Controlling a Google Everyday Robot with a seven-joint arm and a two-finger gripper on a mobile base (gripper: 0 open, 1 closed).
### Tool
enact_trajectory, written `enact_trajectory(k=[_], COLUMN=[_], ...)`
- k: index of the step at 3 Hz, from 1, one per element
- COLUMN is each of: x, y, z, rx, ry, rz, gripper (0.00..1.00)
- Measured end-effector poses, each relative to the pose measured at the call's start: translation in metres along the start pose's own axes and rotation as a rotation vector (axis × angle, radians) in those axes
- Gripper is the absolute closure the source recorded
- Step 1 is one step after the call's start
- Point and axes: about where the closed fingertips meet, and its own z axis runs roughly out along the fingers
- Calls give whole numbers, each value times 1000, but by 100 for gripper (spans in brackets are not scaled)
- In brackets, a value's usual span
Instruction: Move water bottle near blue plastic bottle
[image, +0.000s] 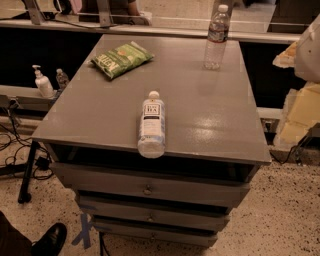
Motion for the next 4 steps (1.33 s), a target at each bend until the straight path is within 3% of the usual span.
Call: enact_trajectory(k=[1, 2, 3, 4], x=[0, 0, -5, -12], y=[0, -4, -23, -63], z=[0, 5, 40, 73], rx=[0, 2, -6, 46], ry=[0, -53, -169, -291], rz=[0, 26, 105, 206], gripper=[0, 0, 0, 0])
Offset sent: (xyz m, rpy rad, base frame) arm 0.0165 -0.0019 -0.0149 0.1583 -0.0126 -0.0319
